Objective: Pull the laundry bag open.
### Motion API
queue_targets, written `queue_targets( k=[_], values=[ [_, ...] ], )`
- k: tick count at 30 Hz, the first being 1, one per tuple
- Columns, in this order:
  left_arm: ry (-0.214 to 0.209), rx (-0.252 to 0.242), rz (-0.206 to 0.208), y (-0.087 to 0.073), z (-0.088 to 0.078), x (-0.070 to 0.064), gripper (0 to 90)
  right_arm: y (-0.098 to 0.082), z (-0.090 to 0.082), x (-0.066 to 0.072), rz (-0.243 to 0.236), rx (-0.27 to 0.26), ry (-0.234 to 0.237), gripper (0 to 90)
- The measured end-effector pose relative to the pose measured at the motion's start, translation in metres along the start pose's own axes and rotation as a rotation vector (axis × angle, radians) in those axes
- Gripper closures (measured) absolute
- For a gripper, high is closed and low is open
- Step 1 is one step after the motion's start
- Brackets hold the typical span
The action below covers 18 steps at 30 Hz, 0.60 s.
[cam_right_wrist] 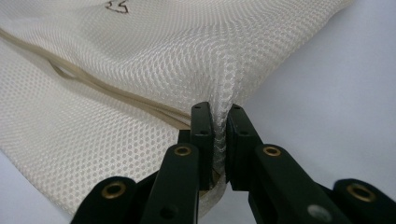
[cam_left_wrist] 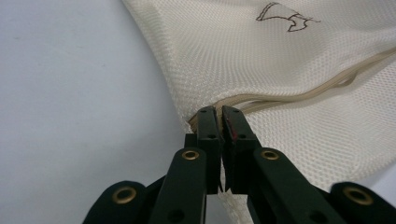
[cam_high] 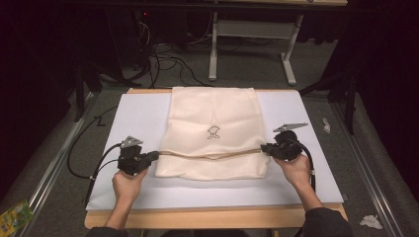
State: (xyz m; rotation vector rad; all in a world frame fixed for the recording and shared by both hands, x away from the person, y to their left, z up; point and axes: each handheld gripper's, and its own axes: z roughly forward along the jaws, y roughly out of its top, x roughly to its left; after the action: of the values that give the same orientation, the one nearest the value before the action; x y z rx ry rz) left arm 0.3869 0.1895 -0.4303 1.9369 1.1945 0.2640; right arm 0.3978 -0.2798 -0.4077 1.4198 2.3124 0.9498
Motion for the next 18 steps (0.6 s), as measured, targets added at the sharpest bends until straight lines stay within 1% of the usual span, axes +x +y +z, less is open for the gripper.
queue_targets(
  k=[3,6,10,12,13,14,16,18],
  values=[
    [-0.001,0.015,0.015,-0.003,0.001,-0.004,86.9,0.0,0.001,0.002,-0.001,0.003,0.0,84.0],
    [-0.016,0.015,0.012,-0.005,0.0,-0.007,86.8,0.0,0.001,0.002,0.002,0.003,0.003,83.5],
    [-0.016,0.025,0.018,-0.007,-0.001,-0.009,86.7,-0.004,0.0,0.001,0.015,0.003,0.012,82.8],
    [-0.02,0.026,0.019,-0.008,-0.003,-0.011,86.6,-0.006,0.0,0.0,0.023,0.003,0.019,82.4],
    [-0.02,0.026,0.028,-0.009,-0.004,-0.012,86.6,-0.008,0.0,-0.001,0.031,0.005,0.022,82.4],
    [-0.021,0.027,0.026,-0.01,-0.005,-0.013,86.6,-0.01,0.0,-0.002,0.036,0.004,0.025,82.2],
    [-0.022,0.033,0.04,-0.012,-0.006,-0.015,86.5,-0.014,0.0,-0.003,0.05,0.006,0.031,82.0],
    [-0.012,0.041,0.05,-0.013,-0.006,-0.016,86.4,-0.018,0.0,-0.002,0.051,0.01,0.033,81.8]
  ],
)
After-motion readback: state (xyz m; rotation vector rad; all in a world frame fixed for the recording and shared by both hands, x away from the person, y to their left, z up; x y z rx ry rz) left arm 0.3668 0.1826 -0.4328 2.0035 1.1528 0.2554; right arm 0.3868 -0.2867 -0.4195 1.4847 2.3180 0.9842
